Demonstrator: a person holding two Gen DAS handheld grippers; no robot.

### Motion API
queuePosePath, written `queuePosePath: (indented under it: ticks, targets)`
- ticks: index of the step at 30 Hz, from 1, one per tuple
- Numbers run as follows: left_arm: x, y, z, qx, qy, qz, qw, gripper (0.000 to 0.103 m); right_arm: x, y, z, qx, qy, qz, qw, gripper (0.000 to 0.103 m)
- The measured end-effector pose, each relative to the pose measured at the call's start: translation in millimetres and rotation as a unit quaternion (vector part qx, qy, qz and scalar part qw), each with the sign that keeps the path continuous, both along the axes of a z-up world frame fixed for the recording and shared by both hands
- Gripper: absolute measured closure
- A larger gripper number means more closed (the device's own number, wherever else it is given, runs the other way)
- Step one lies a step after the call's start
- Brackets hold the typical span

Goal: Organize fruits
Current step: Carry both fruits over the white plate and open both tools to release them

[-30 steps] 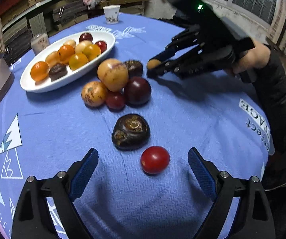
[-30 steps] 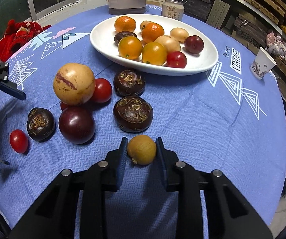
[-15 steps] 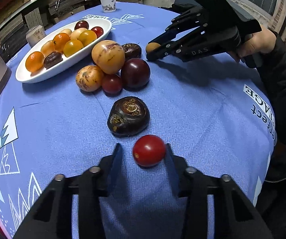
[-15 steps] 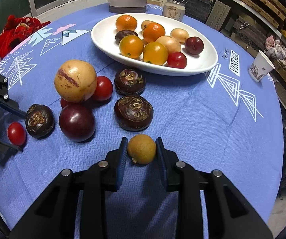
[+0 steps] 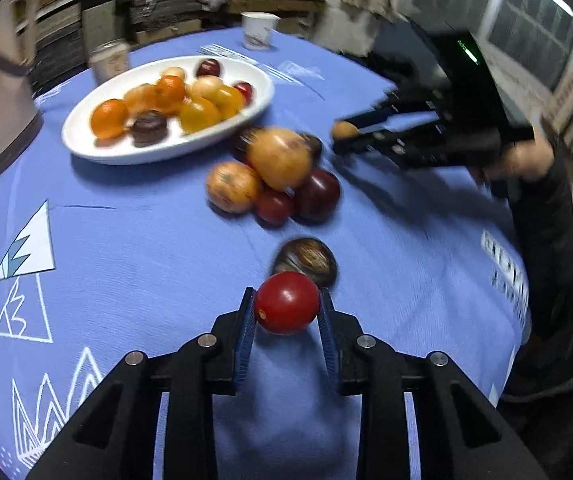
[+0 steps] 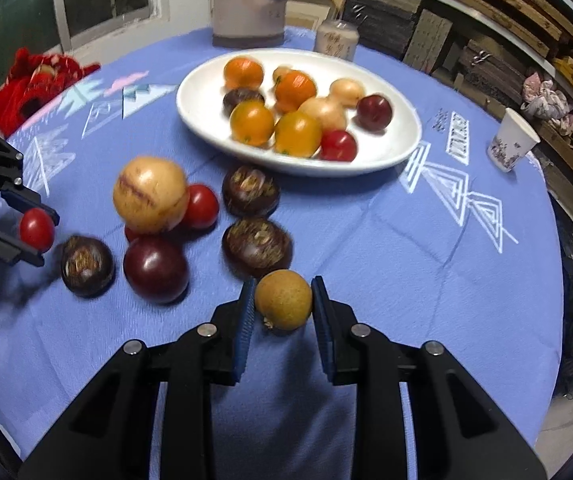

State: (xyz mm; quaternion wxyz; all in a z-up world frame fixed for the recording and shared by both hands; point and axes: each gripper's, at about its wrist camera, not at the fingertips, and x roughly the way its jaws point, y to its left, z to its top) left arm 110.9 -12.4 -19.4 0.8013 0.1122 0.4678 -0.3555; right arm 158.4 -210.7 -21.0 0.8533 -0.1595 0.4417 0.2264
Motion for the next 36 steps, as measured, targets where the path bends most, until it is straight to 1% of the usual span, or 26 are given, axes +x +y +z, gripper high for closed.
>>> queuePosePath:
  ticks: [2,6,7,9,10,12,14,16,19,22,24,27,31,33,35,36]
  targets:
    - [7.4,5.7,3.6,-0.019,0.001,0.02,0.9996,0.072,4.5,-7.0,6.1,0.018,-0.01,-0.013,1.0,0.076]
    - [16.8,12.1,14.9,-0.059,-0.02,0.048,0.9969,0.072,11.5,-16.1,22.0,0.064,-0.035,-0.034,0.997,0.076]
    - [20.5,11.0,16.2,-0.064,-0.017,0.056,0.9962,0.072,13.2,-16.9,26.1,0.075,-0.042,-0.039,0.996,0.076]
    - [30.6,13.2,15.1,-0.072,0.011,0.075,0.9945,0.072,18.6,-19.6,33.9,0.095,-0.053,-0.051,0.993,0.076]
    - [33.7,13.7,14.1,-0.072,0.017,0.085,0.9936,0.072,22.8,-21.9,37.1,0.106,-0.056,-0.058,0.991,0.076]
    - [40.2,15.3,15.2,-0.069,0.016,0.106,0.9918,0.072,31.2,-25.1,40.9,0.11,-0.057,-0.076,0.989,0.076]
    - [44.8,17.5,18.3,-0.077,0.019,0.119,0.9897,0.072,39.8,-23.1,45.8,0.107,-0.058,-0.088,0.989,0.076]
    - [51.1,17.4,24.3,-0.073,0.011,0.135,0.9881,0.072,47.9,-16.9,50.1,0.105,-0.057,-0.086,0.989,0.076]
    - [66.1,11.4,36.1,-0.057,-0.009,0.148,0.9872,0.072,63.0,2.1,54.8,0.089,-0.062,-0.081,0.991,0.076]
    - [85.1,0.8,42.0,-0.04,-0.015,0.155,0.9869,0.072,73.5,16.5,53.3,0.093,-0.062,-0.079,0.991,0.076]
    - [96.8,-3.5,42.9,-0.035,-0.027,0.168,0.9848,0.072,78.8,21.8,50.3,0.097,-0.061,-0.078,0.99,0.076]
    - [116.4,-6.7,36.9,-0.028,-0.034,0.194,0.98,0.072,87.7,23.4,44.0,0.088,-0.06,-0.087,0.99,0.076]
    - [140.1,-7.2,23.5,-0.013,-0.031,0.23,0.9727,0.072,99.9,16.4,35.7,0.102,-0.06,-0.113,0.986,0.076]
    - [146.8,-7.2,15.7,-0.006,-0.027,0.237,0.9712,0.072,105.6,14.2,29.0,0.097,-0.056,-0.122,0.986,0.076]
    - [149.3,-5.9,13.6,-0.008,-0.03,0.241,0.97,0.072,109.4,10.0,25.9,0.107,-0.057,-0.131,0.984,0.075]
    - [150.6,-3.9,12.7,-0.009,-0.032,0.248,0.9681,0.072,111.5,7.0,24.8,0.116,-0.059,-0.137,0.982,0.07]
